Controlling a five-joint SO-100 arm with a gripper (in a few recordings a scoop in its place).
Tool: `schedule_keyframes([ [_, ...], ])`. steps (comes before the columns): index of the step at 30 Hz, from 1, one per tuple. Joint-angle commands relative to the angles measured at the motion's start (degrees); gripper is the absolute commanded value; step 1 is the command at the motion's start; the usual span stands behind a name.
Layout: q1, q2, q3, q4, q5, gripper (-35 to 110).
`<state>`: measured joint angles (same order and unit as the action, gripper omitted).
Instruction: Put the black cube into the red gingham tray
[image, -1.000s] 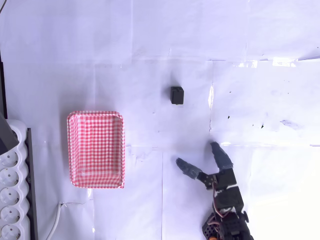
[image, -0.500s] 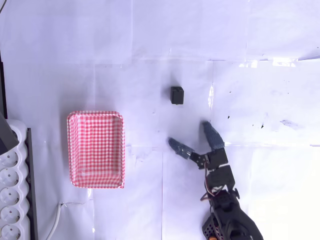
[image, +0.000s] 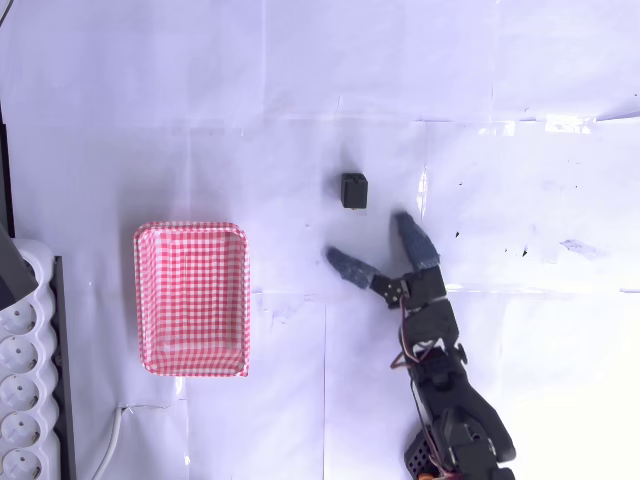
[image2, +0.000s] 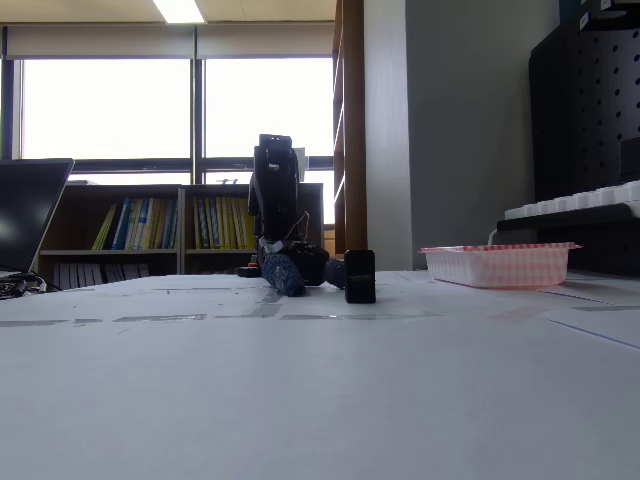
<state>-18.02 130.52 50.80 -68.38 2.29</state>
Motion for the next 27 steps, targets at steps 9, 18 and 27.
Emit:
schedule_keyframes([
  [9, -2.5, 5.2, 6.9, -3.9, 0.4, 57],
  [18, -1.7, 9.2, 17.2, 0.5, 1.5, 57],
  [27, -1.1, 8.9, 21.4, 7.6, -1.0, 56],
])
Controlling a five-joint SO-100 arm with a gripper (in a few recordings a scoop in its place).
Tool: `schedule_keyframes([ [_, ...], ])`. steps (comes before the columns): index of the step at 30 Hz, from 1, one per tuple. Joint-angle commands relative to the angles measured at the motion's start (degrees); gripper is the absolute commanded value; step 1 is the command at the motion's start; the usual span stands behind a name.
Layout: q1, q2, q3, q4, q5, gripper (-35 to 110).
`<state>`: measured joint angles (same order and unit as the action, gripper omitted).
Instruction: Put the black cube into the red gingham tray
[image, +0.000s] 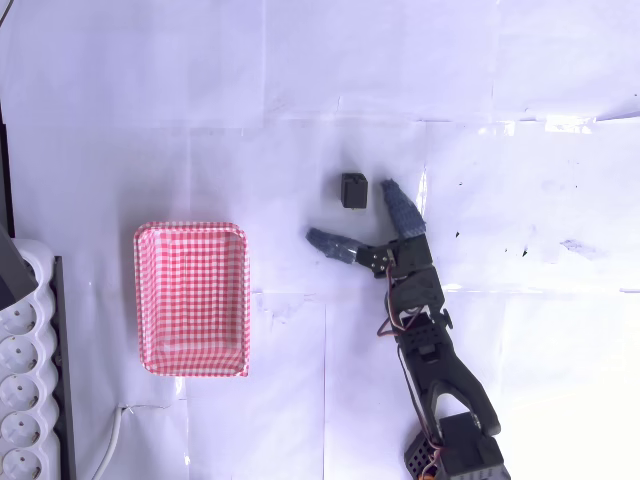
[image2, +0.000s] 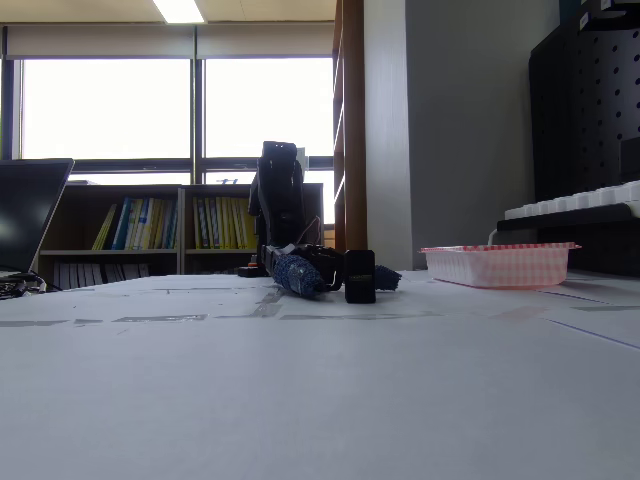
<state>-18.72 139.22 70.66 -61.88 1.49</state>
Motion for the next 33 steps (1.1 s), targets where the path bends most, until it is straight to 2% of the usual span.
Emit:
schedule_keyframes([
  [1, -0.5, 0.0, 1.8, 1.5, -0.7, 56],
  [19, -1.5, 3.3, 13.7, 10.4, -4.4, 56],
  [33, -3.1, 5.0, 16.1, 10.3, -4.9, 52],
])
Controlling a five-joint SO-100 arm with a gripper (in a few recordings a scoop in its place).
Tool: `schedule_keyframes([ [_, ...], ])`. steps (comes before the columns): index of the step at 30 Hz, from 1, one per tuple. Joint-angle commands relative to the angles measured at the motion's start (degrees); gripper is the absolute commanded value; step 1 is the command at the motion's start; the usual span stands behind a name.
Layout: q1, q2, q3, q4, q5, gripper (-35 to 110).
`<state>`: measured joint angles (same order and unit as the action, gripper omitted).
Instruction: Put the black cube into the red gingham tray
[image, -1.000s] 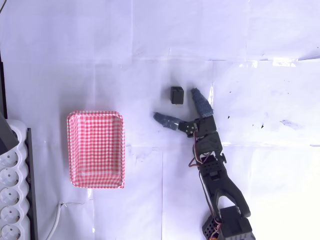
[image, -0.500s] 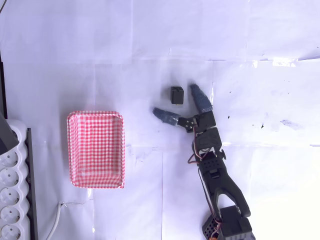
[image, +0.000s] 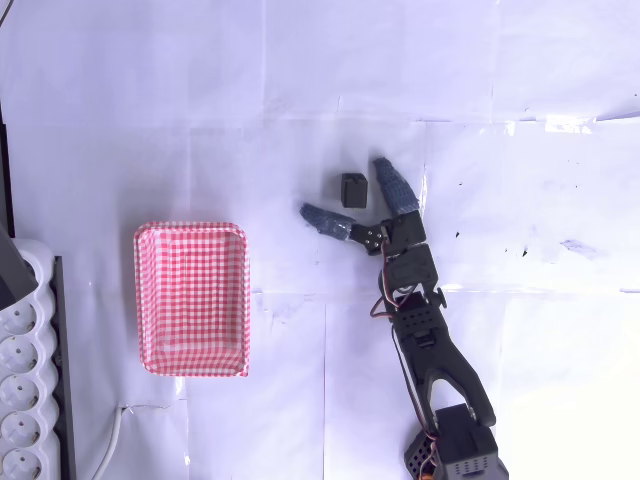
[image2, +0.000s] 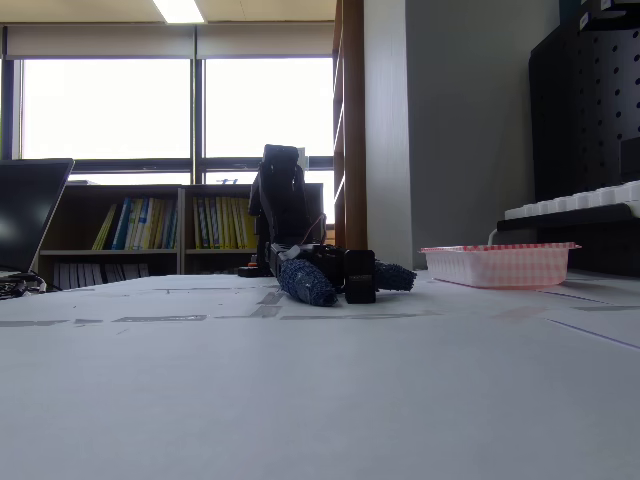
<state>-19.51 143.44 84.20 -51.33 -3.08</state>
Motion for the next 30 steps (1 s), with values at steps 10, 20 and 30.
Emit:
schedule_keyframes([
  [10, -3.2, 2.2, 3.7, -1.8, -0.4, 52],
  [20, -3.2, 2.7, 3.8, -3.4, -0.6, 47],
  [30, -3.1, 2.8, 3.8, -4.3, -2.5, 23],
])
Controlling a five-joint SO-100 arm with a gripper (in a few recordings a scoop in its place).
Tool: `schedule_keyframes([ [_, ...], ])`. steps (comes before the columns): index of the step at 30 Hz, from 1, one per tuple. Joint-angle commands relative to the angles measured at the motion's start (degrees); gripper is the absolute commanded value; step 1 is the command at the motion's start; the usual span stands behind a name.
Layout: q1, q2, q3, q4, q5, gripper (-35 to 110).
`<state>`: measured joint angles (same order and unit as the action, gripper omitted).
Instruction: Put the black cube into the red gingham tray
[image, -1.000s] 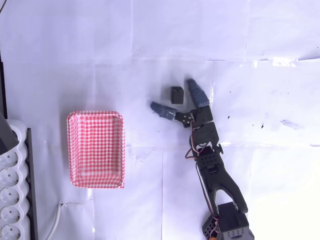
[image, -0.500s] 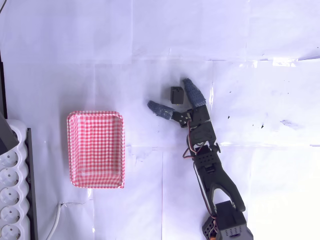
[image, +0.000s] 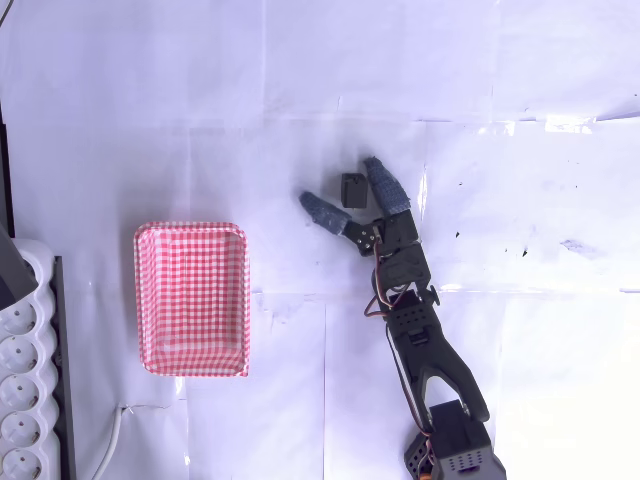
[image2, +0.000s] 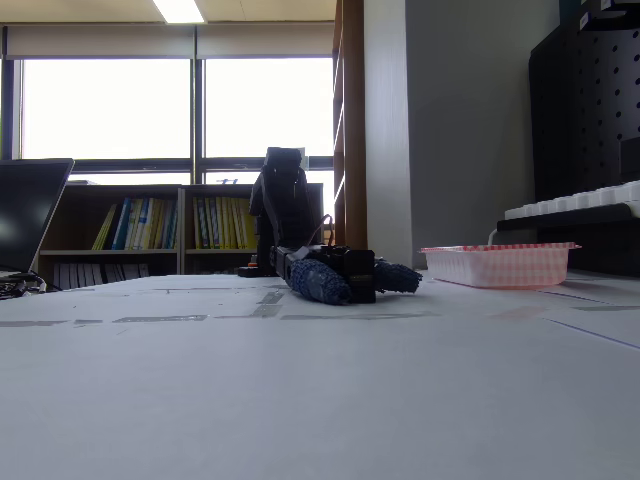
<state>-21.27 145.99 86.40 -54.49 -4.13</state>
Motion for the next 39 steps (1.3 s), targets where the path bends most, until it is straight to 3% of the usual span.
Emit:
schedule_keyframes([
  [1, -1.3, 0.3, 1.5, -1.3, -1.4, 21],
  [10, -1.4, -0.2, 1.1, -1.2, -1.0, 0],
  [13, -1.5, -2.9, -0.3, 3.0, 0.4, 0],
  [15, -1.5, -7.0, -1.1, 12.3, 1.5, 0],
  [18, -1.8, -18.1, 2.9, 43.2, 1.7, 0],
  [21, -4.1, -25.2, 15.2, 75.1, -3.1, 0],
  [26, -10.4, -27.6, 41.5, 109.3, -12.2, 0],
  [31, -18.5, -26.1, 66.0, 128.2, -19.2, 0],
  [39, -30.3, -20.1, 86.7, 137.3, -21.4, 0],
])
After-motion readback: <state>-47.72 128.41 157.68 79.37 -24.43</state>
